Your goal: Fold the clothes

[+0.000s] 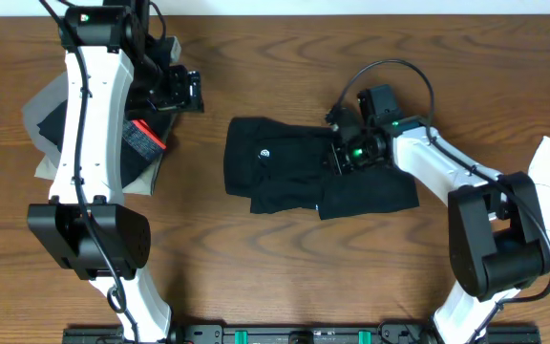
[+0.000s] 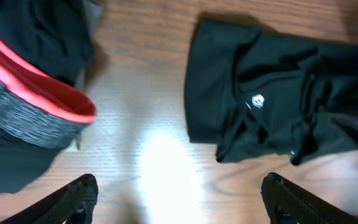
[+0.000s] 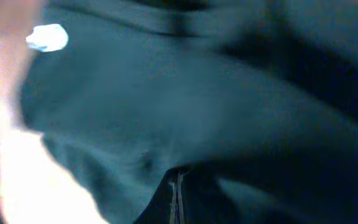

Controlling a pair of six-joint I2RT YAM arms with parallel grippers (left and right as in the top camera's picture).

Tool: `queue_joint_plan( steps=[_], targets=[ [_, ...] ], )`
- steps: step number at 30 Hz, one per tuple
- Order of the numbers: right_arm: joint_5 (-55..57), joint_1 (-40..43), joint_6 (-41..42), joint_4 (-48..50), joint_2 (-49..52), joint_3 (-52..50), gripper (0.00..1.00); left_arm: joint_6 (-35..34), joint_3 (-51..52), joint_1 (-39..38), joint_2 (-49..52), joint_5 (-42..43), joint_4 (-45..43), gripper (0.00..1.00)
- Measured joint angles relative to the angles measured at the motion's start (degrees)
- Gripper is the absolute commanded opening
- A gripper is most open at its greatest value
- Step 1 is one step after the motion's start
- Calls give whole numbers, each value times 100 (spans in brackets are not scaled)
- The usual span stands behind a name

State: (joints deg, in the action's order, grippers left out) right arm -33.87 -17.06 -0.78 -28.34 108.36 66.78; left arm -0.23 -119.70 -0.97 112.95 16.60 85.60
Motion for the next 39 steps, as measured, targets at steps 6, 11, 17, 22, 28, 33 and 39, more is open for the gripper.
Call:
queue_joint_plan(
  steps=[6, 11, 17, 22, 28, 33, 39],
  targets=[
    [-474, 125, -511, 673, -514, 0, 1, 0, 168, -142, 0, 131, 105, 86],
    [20, 387, -439, 483, -1279, 4, 19, -68, 1038, -437, -2, 168, -444, 94],
    [813, 822, -284, -201, -1869, 17, 34, -302, 2601, -706, -2, 236, -2076, 98],
    [1012, 1080, -219, -444, -1958, 20, 32, -310, 3652, -741, 39, 437, -3464, 98],
    [1014, 1093, -179, -452, -1958, 20, 27, 13, 3932, -833, 136, 1040, -3910, 98],
    [1012, 1093, -168, -461, -1958, 22, 25, 177, 3932, -1165, 328, 1467, -4148, 98],
    [1010, 1093, -166, -516, -1958, 20, 24, 142, 3886, -1408, 562, 1652, -4262, 98]
  ],
)
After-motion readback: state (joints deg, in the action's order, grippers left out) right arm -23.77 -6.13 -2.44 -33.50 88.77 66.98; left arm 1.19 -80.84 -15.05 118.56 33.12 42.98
